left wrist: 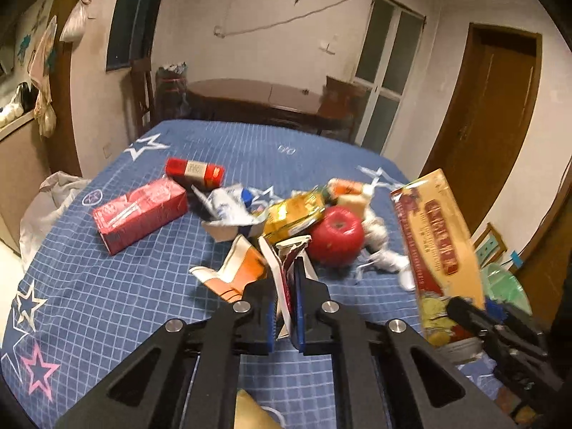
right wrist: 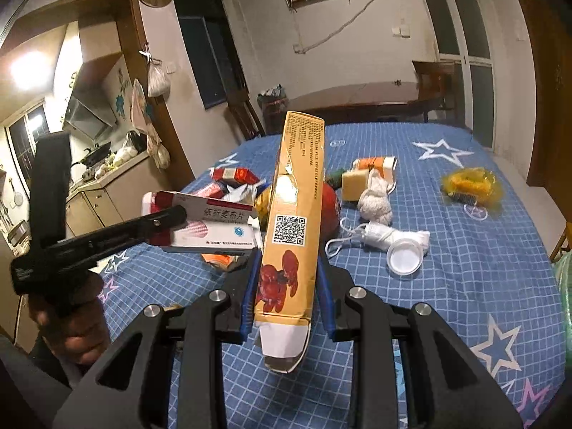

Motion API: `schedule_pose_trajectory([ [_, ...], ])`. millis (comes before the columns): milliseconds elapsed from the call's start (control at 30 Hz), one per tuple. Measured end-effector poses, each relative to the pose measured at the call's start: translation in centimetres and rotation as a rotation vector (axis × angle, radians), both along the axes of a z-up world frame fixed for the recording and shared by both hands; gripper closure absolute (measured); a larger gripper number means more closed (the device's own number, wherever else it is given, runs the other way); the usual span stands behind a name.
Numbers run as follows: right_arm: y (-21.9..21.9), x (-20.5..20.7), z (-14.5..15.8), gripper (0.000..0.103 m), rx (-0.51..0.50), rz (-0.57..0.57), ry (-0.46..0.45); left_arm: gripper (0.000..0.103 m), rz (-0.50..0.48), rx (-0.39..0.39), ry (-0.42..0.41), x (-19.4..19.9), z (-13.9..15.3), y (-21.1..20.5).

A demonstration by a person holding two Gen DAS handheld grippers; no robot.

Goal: Collect trash
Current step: 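Carry both boxes to the green bin and open both tools to drop them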

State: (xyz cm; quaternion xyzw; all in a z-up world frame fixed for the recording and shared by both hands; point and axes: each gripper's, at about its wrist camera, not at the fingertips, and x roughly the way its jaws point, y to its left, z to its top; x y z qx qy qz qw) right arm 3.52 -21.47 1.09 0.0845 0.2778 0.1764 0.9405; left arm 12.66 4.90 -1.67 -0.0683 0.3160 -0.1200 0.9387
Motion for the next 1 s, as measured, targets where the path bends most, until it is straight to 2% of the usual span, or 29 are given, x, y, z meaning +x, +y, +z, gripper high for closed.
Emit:
schedule_pose_trajectory([
  [200,-2.2,-1.3,1.7,0.075,0.01,-0.047,-0.065,0.094,-0.057,-0.015,-0.081,-2.2,4.4,-2.2],
  [400,-6.8,-3.4,3.8,0.075,0.01,-0.181,-0.141,0.094,-0.166,0.014,-0.163,-3.0,7.9,-8.5],
  [700,-16.9,-8.4,6.7,0.075,-0.051,-0.499,-0.223,0.094,-0.436,-0.003,-0.267,-4.5,11.4,-22.6],
  [833,-22.1,-10.6,6.9,0.075,-0.083,-0.653,-0.197,0.094,-0.563,0.001,-0.273,-4.8,11.4,-30.3],
  [1000,-26.7,-12.4,5.9,0.075,-0.09,-0.776,-0.131,0.094,-0.682,0.031,-0.25,-5.1,10.0,-38.4],
])
